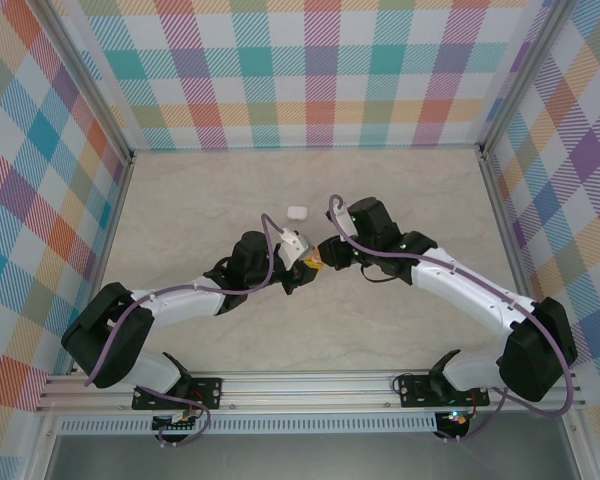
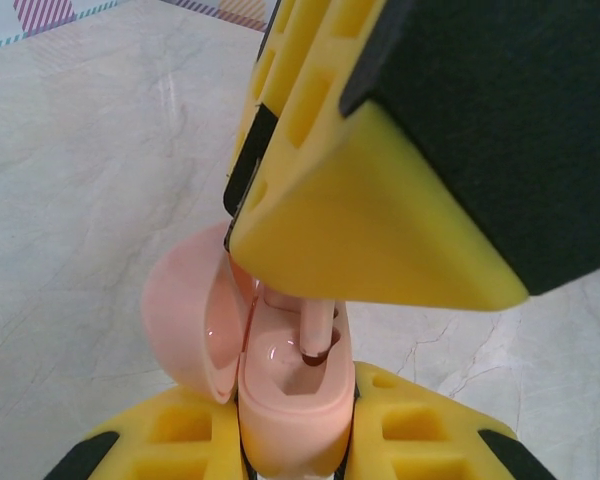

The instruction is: Insert the wireless bluetooth earbuds into the charging case

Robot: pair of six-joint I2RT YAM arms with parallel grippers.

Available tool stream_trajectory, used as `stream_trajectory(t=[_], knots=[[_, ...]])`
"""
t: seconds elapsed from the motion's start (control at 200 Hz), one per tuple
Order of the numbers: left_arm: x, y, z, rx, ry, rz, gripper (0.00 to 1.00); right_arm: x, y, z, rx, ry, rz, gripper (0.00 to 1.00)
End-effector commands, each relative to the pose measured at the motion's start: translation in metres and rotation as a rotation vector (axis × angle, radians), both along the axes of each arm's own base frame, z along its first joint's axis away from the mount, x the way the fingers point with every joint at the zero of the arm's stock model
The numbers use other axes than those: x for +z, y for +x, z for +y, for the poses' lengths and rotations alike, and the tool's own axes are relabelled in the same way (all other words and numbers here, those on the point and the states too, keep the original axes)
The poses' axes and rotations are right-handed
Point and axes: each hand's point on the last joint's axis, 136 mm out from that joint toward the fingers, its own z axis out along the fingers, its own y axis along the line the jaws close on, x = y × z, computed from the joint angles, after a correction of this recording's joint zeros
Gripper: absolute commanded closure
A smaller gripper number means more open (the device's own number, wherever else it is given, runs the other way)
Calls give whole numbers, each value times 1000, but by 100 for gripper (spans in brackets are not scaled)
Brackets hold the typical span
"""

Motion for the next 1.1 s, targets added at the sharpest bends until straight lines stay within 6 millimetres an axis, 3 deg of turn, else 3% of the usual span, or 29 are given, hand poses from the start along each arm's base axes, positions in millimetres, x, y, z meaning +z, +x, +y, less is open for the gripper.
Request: stream_trajectory(t=[0.0,0.63,0.85,1.1], knots=[[28,-3,-8,-35,-58,-55,96,10,3,5,18,-3,-31,76],[34,4,-12,-14,-78,-24,95,6,-5,11,61,-53,-31,69],[34,5,-12,-9,-78,-21,96,18,-8,12,65,-21,-52,51],[35,4,-13,-13,-86,-22,96,28,-8,7,41,6,-80,47]])
